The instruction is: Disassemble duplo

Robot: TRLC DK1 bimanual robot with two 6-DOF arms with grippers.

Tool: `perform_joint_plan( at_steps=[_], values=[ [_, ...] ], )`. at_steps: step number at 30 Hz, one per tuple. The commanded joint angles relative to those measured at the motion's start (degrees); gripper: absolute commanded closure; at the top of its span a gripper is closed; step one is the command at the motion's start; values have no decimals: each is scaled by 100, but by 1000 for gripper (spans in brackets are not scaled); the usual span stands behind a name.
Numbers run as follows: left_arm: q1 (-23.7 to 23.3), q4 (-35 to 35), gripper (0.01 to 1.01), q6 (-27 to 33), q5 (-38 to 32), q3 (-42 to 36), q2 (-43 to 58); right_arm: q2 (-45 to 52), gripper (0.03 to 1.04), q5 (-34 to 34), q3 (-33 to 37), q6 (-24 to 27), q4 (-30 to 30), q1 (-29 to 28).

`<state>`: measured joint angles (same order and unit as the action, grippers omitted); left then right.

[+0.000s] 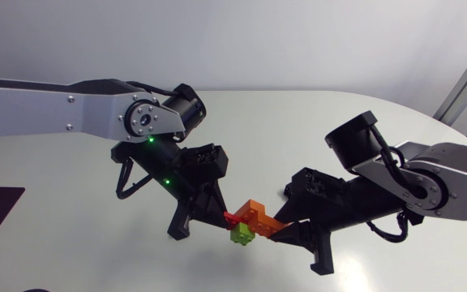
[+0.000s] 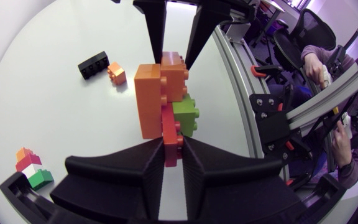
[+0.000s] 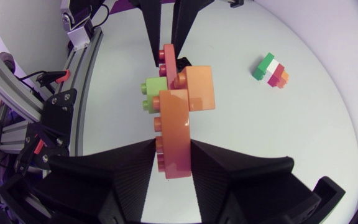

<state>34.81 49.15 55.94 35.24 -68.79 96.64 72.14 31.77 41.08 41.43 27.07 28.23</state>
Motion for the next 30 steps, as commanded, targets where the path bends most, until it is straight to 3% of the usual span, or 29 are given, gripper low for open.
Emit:
perform_joint_plan(
  at_steps=[1,6,19,30],
  values=[
    [26,-10,1002,75,123,-81,-40,143,839,-4,-241,85,132,86],
    [61,-63,1002,13,114,-125,13,-121,852,-189,-311,-91,211,183],
    [176,-1083,1000,-690,-176,138,57,-332,856,-426,-232,-592,431,605],
    [-457,-749,998,-338,-387,-11,-497,1013,844,-1454,-329,-320,-809,420]
  ],
)
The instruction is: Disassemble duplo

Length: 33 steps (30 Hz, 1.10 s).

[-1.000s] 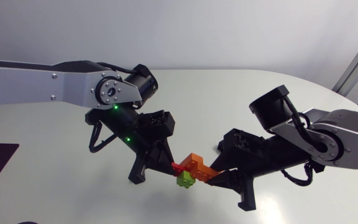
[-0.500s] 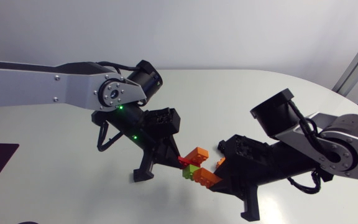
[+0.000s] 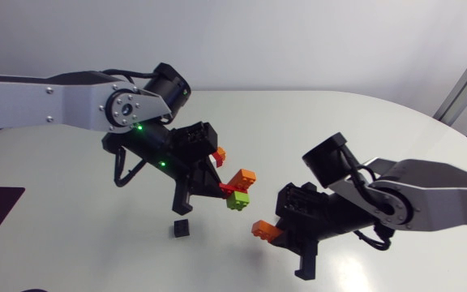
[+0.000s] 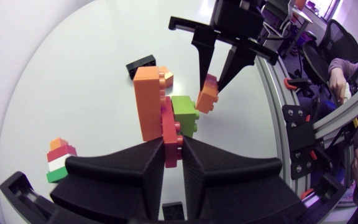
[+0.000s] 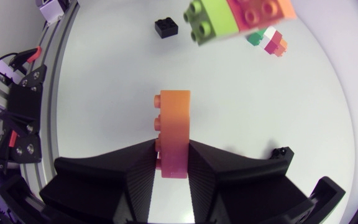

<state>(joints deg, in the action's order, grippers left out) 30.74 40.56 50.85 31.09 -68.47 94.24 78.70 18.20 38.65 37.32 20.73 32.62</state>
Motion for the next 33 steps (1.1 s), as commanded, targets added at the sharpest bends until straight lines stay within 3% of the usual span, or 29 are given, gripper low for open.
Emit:
perform_joint_plan(
  at_steps=[1,6,7,10,13,17,22,27,33],
  values=[
    [-60,128,998,171,29,-44,-309,515,841,-106,-33,91,-245,-10],
    [-16,137,997,232,-7,185,-432,1043,810,-484,151,-32,-544,192],
    [2,110,997,232,-51,237,-441,1095,705,-492,195,-85,-544,192],
    [72,-109,995,224,-200,466,-512,1139,241,-501,239,-129,-509,157],
    [134,-443,995,171,-393,677,-617,990,89,-492,283,-199,-456,34],
    [301,-962,992,171,-595,1055,-845,199,70,-27,432,-146,-201,-397],
    [494,-689,990,347,-543,1072,-925,-443,70,641,731,-76,80,-740],
    [564,-215,989,566,-218,870,-837,-645,70,1125,977,47,414,-705],
    [556,137,987,768,-42,589,-652,-663,70,1221,1056,118,713,-318]
  ],
)
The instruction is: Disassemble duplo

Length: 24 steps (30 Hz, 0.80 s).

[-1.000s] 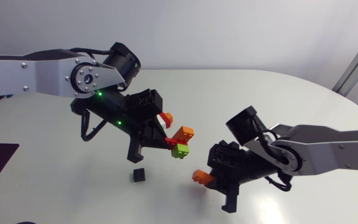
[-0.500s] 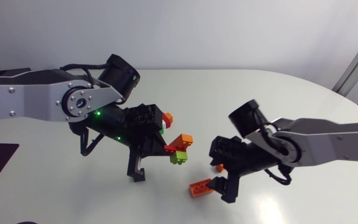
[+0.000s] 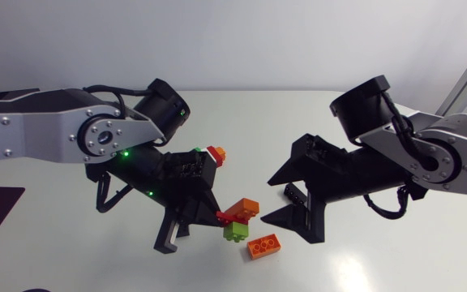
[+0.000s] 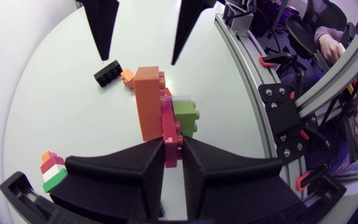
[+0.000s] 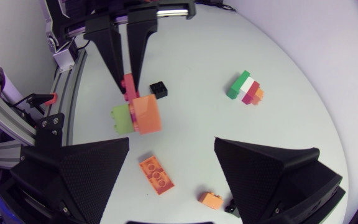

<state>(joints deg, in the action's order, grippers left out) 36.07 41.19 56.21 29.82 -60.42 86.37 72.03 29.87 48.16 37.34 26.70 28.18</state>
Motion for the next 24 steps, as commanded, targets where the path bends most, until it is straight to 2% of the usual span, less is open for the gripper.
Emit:
perform_joint_plan(
  at_steps=[1,7,11,14,15,17,24],
  values=[
    [22,100,987,259,85,-251,161,4,70,63,106,107,125,161],
    [119,109,985,268,199,-330,310,127,77,63,132,54,64,284],
    [233,117,985,268,226,-356,381,180,208,63,97,63,55,354],
    [295,109,985,251,243,-374,398,197,402,98,35,80,46,425],
    [304,109,985,242,252,-391,407,197,510,98,-9,98,37,451],
    [295,117,985,224,252,-426,416,206,813,116,-44,107,37,477],
    [268,179,984,207,296,-470,302,312,848,142,-176,133,90,557]
  ],
)
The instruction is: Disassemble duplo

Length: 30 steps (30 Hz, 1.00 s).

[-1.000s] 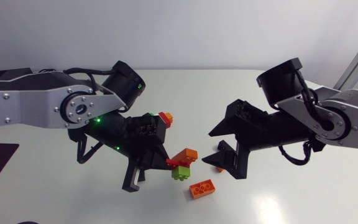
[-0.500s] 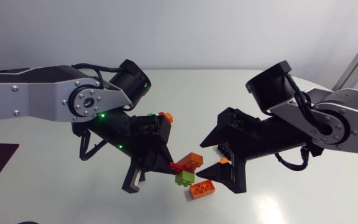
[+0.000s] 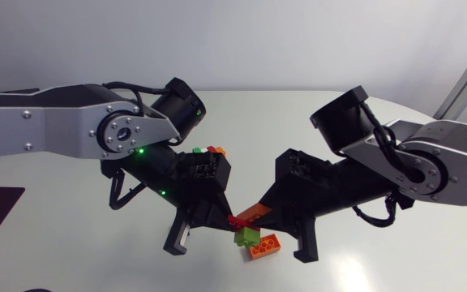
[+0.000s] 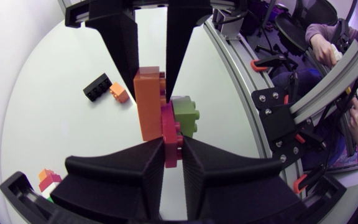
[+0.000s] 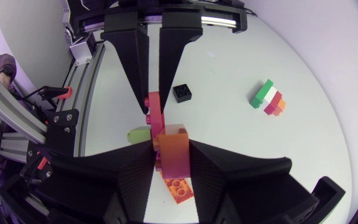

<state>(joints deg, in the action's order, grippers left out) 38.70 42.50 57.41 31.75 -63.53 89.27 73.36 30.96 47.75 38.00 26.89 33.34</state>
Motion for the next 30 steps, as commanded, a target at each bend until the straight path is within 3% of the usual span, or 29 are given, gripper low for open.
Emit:
perform_joint_plan(
  at_steps=[1,10,15,16,19,23,30],
  values=[
    [15,57,984,95,104,-134,-24,240,849,42,-81,50,114,14],
    [191,57,984,148,68,271,-464,583,852,789,472,-12,677,-513],
    [235,21,982,104,-2,350,-657,758,851,771,595,-135,483,-601],
    [164,-40,982,95,-28,359,-648,802,851,595,569,-223,281,-566],
    [-73,-277,982,-19,-99,376,-569,1128,844,-925,244,-451,-923,-100],
    [-328,-1068,969,-669,-169,517,-551,1971,836,-1848,218,-442,-1679,111],
    [-354,-2176,954,-1619,-626,798,-393,2472,828,-2006,437,-425,-1775,58]
  ],
)
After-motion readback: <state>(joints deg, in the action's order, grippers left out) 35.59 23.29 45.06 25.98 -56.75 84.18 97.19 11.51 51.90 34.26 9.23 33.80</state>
